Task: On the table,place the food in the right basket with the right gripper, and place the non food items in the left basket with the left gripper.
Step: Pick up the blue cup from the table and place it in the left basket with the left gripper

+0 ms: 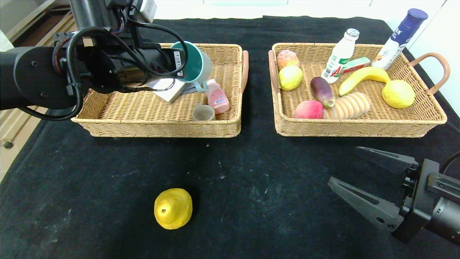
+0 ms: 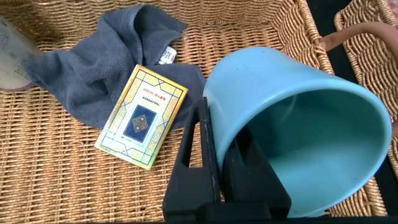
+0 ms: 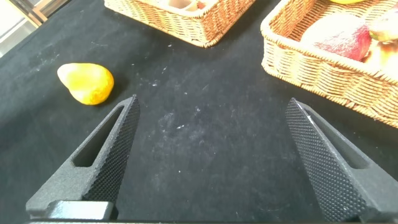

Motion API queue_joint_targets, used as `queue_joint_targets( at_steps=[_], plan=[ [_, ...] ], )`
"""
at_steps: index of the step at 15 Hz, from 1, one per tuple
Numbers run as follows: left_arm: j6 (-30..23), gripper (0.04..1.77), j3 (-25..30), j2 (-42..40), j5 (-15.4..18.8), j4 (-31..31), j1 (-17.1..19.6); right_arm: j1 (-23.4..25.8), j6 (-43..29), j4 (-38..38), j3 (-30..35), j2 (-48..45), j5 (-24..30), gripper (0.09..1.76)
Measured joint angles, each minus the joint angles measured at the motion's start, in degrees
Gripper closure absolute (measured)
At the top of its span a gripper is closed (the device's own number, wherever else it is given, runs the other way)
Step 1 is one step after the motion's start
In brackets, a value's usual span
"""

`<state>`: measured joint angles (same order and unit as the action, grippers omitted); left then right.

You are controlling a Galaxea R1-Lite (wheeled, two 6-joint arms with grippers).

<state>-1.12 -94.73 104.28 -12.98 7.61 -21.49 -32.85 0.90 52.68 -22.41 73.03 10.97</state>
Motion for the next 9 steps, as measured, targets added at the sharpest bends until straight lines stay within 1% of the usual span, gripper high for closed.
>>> queue_joint_targets(
  at_steps=[5,7,9],
  plan=[
    [0.0,1.64,-0.3,0.5,-0.1,0.0,0.1,0.2,0.0,0.0,-0.1,-0.4,0.1,0.14],
    [0.0,1.3,-0.3,0.5,-0.1,0.0,0.1,0.2,0.0,0.0,-0.1,-0.5,0.1,0.14],
    [-0.1,1.03,-0.2,0.5,-0.2,0.0,0.1,0.2,0.0,0.0,0.0,-0.6,0.1,0.14]
  ],
)
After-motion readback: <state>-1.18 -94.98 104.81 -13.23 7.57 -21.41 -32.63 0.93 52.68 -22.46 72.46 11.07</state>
